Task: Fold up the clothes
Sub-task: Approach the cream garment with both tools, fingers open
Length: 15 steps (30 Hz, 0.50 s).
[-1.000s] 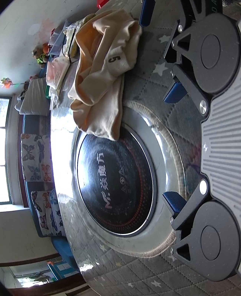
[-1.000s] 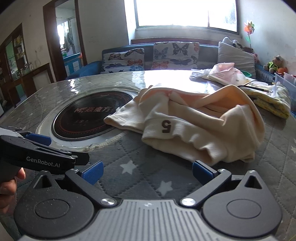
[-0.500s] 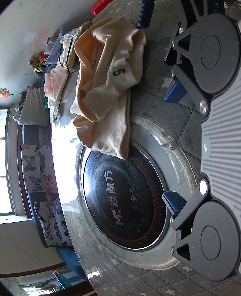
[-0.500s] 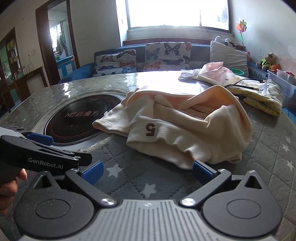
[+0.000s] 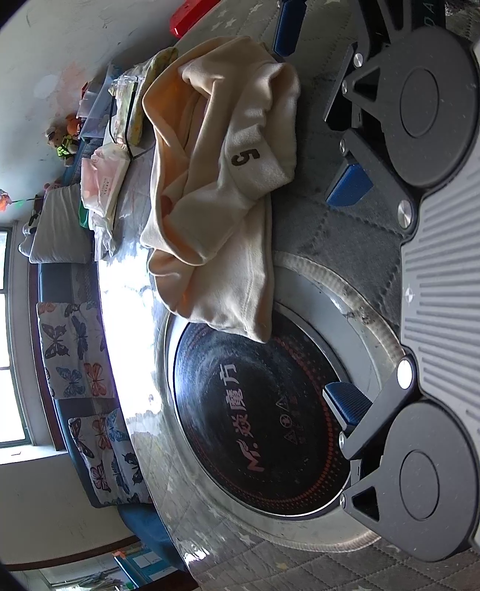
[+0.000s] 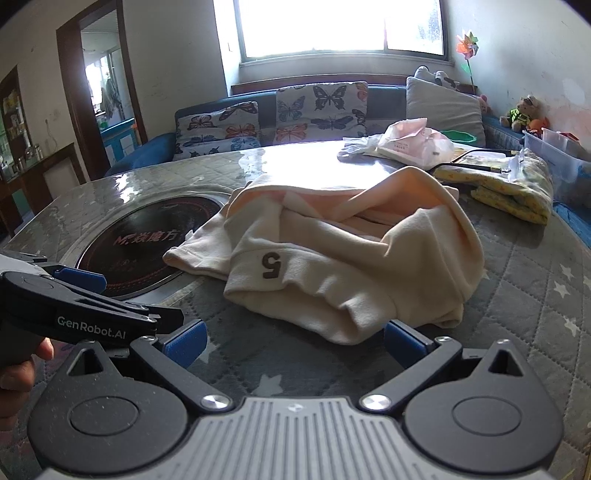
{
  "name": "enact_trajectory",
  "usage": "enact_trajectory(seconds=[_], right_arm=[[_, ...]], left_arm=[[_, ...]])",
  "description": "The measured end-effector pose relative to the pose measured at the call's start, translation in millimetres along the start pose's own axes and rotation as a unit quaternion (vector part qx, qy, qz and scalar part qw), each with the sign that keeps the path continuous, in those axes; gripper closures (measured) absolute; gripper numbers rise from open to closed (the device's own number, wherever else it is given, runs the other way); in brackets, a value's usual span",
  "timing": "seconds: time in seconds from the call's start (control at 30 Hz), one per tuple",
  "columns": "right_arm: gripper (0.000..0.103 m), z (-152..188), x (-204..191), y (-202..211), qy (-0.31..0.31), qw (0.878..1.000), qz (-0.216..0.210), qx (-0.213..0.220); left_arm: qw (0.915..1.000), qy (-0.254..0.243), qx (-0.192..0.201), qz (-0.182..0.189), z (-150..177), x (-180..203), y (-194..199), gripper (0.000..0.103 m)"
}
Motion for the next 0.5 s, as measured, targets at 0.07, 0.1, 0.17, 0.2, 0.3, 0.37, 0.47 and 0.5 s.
enact_trajectory(seconds=[0.07,0.1,0.17,0.2,0.3,0.37,0.47,0.5], right_arm=[[0.0,-1,1,-1,0.0,1.0,0.0,0.0],[0.0,-2,2,-1,0.0,1.0,0.001,0.0],[0.0,-3,3,-2,-0.001,1.0,0.001,0.001],[0.0,-4,4,-2,0.0,1.0,0.001,0.001],[0.0,-8,6,-1,-0.001,1.0,0.0,0.004],[0.0,-10,7,-1,-0.004,1.0,-0.004,0.006],[0.0,-15,10,0,-0.006,1.0,-0.004,0.01],[0.0,-17,12,0,-0.007,1.0,-0.003,0.011]], left_arm=[[1.0,-0.002,-0.003,0.0,-1,1,-2,0.0],[1.0,-0.003,-0.005,-0.001,-2,2,-4,0.0],[1.0,-0.004,-0.009,-0.001,-4,3,-5,0.0],[0.9999,-0.004,-0.01,0.0,-5,3,-6,0.0],[0.9999,-0.005,-0.01,0.002,-9,4,-6,0.0],[0.9999,-0.008,-0.009,0.003,-13,5,-6,0.0],[0.9999,-0.011,-0.01,0.004,-17,7,-7,0.0],[0.9999,-0.012,-0.01,0.004,-19,7,-7,0.0]])
Point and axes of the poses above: each gripper's, at about its wrist camera, not at the fingertips, and y roughly against the way its jaws point, x to its right, z to its underside, the point moved 7 cm from there along -y, roughly the way its jaws point, and after that the axes turned 2 degrees about -x, right-handed, at the moved point
